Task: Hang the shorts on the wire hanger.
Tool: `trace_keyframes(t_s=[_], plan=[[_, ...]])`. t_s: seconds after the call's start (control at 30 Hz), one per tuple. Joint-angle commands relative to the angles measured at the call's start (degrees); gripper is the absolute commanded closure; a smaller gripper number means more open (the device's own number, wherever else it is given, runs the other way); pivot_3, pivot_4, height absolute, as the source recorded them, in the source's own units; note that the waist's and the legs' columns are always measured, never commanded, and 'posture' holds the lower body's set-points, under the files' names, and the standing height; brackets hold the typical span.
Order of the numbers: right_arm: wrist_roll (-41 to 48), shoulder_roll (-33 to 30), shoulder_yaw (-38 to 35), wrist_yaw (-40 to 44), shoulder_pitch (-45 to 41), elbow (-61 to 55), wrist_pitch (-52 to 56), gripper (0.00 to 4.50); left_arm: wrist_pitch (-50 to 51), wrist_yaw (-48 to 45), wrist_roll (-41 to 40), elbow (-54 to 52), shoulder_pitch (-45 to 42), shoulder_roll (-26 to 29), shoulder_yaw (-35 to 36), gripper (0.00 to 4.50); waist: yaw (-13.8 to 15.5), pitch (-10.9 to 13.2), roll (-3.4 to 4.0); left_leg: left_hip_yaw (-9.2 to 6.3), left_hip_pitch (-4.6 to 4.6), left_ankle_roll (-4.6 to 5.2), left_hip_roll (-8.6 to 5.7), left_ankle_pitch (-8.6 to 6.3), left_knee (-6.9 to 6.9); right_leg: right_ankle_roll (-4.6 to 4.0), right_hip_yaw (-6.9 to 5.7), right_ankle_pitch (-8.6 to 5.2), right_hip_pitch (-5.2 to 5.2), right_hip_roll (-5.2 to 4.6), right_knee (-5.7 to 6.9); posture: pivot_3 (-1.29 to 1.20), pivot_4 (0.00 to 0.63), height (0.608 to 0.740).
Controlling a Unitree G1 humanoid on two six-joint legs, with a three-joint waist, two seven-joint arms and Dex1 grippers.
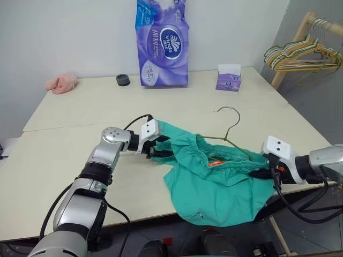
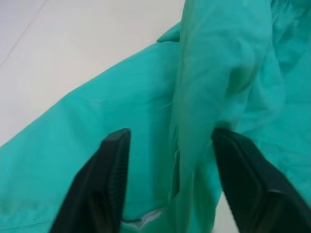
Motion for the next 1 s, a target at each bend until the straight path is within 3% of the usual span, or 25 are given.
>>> trace_keyframes(t_s=[0.03, 0.2, 0.37, 0.57, 0.77, 0.9, 1.0], plan=[[3.48, 1.97, -5.46, -3.49, -0.03, -2.59, 4.78, 4.50, -1.92, 3.91, -0.55, 1.31, -2.52, 0.76, 3.51, 0.89, -0.02, 0.00, 0.00, 0.00, 0.00, 0.00, 0.00, 0.00, 0.00, 0.00, 0.00, 0.00, 0.00, 0.00, 0.01, -0.24, 0.051, 0.740], [9.57, 9.66, -14.69, -11.29, 3.19, -6.07, 17.59, 4.50, 3.66, 5.64, -3.52, -2.23, -4.10, 0.84, 6.91, 0.89, 0.08, -0.01, -0.01, -0.04, -0.04, 0.00, 0.00, 0.00, 0.01, 0.00, -0.02, 0.00, 0.00, 0.00, 0.02, -0.25, 0.059, 0.740], [14.17, 19.58, -27.56, -17.59, 3.26, -10.53, 34.35, 4.50, 14.24, 4.80, -7.46, -14.70, -1.91, -1.79, 5.81, 0.89, 0.07, 0.00, 0.00, -0.08, -0.07, 0.00, -0.03, 0.00, 0.01, 0.00, -0.04, 0.00, 0.00, -0.04, 0.04, -0.27, 0.073, 0.740], [30.28, 24.26, -43.87, -30.04, 12.20, -14.57, 35.48, 4.50, 27.33, 6.80, -13.10, -30.37, -0.67, -7.93, 2.71, 0.89, -0.38, 0.06, 0.13, -0.14, -0.12, 0.00, -0.04, 0.00, 0.00, 0.02, -0.08, -0.01, 0.00, -0.05, 0.00, -0.33, 0.101, 0.740], [47.53, 26.18, -56.46, -50.74, 16.54, -13.68, 35.48, 4.50, 35.01, 9.37, -14.94, -35.14, -3.45, -13.08, -0.70, 0.89, -3.06, 0.24, 0.45, 0.00, -0.02, 0.02, -0.04, 0.00, -0.01, 0.11, 0.09, -0.06, 0.09, 0.09, 0.06, -0.43, 0.127, 0.740], [73.25, 19.83, -58.08, -79.93, 34.54, -12.16, 13.55, 4.50, 33.29, 12.36, -13.39, -33.71, -7.63, -19.62, -3.15, 0.89, -3.51, 0.91, 0.75, -0.14, -0.24, 0.12, -0.17, -0.06, -0.01, 0.32, -0.04, -0.22, 0.11, 0.23, -0.10, -0.48, 0.144, 0.740], [82.84, 14.70, -56.17, -91.15, 42.07, -13.75, 0.56, 4.50, 30.74, 13.59, -12.03, -32.84, -8.89, -21.75, -4.33, 0.89, -6.90, 1.72, 0.71, 0.36, -0.15, 0.49, -0.20, -0.28, -0.06, 0.68, 0.39, -0.43, 0.49, 0.35, -0.58, -0.51, 0.159, 0.740]])
